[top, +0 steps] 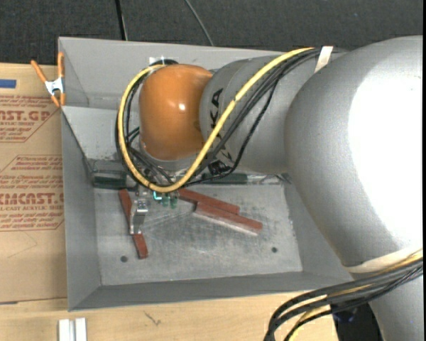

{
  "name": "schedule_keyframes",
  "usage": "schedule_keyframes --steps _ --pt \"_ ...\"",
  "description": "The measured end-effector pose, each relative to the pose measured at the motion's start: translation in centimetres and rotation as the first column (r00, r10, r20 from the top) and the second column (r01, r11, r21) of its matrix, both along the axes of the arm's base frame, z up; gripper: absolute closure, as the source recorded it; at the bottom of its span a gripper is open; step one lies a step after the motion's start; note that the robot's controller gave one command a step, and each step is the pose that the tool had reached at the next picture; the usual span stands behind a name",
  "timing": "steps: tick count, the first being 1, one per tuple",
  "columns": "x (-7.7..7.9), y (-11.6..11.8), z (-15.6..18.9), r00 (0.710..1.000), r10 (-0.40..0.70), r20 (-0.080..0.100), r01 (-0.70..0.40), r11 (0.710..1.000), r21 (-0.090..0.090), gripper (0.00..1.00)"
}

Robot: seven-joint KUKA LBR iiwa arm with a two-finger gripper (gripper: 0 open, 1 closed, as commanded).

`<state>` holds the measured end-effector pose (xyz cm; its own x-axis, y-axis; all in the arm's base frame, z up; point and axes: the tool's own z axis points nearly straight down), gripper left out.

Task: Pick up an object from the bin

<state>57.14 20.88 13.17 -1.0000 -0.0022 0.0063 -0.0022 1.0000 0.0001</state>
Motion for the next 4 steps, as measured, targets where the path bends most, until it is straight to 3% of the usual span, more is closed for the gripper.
schedule_keyframes --steps 1,2,3,4 --pt "0.2 -0.1 0.4 1.000 -0.001 0.007 0.001 1.000 0.001 0.00" --pt "1.2 -1.3 -4.2 0.999 -0.029 0.014 0.029 1.000 0.004 0.00" --pt "1.3 -1.3 -4.3 0.999 -0.041 0.009 0.041 0.999 0.004 1.00" --pt "1.3 -1.3 -4.3 0.999 -0.042 0.009 0.042 0.999 0.004 1.00"
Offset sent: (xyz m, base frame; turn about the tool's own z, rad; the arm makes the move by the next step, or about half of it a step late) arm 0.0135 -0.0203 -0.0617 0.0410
